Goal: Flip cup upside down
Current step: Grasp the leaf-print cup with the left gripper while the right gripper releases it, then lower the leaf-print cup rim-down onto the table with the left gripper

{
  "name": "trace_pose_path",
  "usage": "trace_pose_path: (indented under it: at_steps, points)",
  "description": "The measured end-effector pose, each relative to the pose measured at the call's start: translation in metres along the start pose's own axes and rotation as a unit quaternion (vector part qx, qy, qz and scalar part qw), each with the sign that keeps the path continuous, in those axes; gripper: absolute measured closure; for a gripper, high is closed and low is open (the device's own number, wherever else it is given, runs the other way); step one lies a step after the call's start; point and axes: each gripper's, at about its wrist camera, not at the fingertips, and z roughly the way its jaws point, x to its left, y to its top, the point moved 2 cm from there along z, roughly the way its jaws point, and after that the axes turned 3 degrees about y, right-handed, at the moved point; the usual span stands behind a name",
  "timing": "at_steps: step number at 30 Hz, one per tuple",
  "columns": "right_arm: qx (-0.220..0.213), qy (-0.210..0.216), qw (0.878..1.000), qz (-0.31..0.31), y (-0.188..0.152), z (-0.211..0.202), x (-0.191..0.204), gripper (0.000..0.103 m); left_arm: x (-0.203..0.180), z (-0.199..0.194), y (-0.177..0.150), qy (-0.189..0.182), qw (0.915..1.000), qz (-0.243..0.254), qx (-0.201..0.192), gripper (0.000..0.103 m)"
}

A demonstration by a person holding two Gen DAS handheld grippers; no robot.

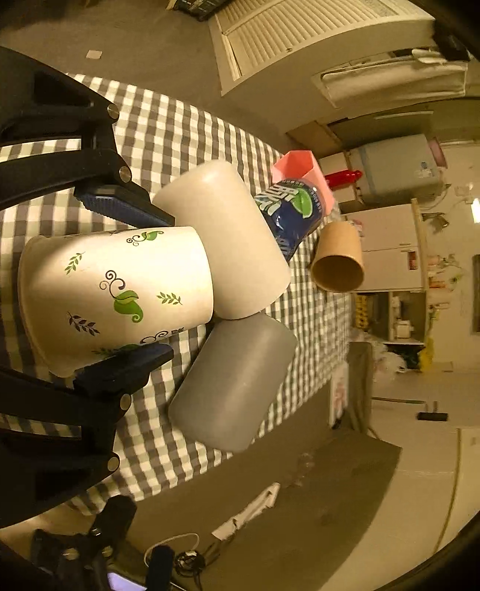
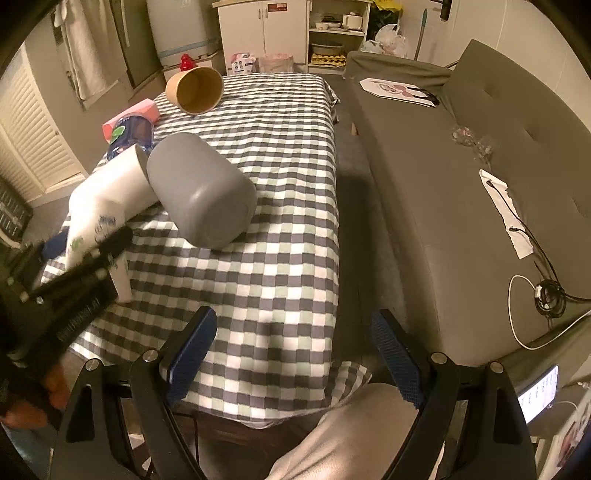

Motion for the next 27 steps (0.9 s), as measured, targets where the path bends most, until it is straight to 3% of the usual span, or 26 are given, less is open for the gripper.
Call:
trace_pose_path:
  at_steps: [8,12,16,22,27]
  points:
    - [-0.010,-0.003,1.000,-0.003,0.003,-0.007,0.003,0.017,-0.004,-0.015,-0.030,-0.019,0.9992,0.029,0.020,0.038]
    - [-0.011,-0.001,1.000,-0.007,0.002,-0.009,0.008,0.017,0.006,-0.017,-0.037,-0.031,0.9987,0.001,0.042,0.038]
    - [-0.013,-0.001,1.000,-0.010,-0.001,-0.012,0.010,0.017,0.004,-0.017,-0.052,-0.027,0.9978,0.014,0.059,0.038]
    - [-0.014,-0.002,1.000,-0.007,-0.005,-0.014,0.008,0.017,0.003,-0.020,-0.055,-0.026,0.9984,0.015,0.048,0.038]
    - [-0.010,-0.005,1.000,-0.005,-0.010,-0.015,0.006,0.017,0.003,-0.018,-0.038,-0.025,0.9996,0.001,0.016,0.038]
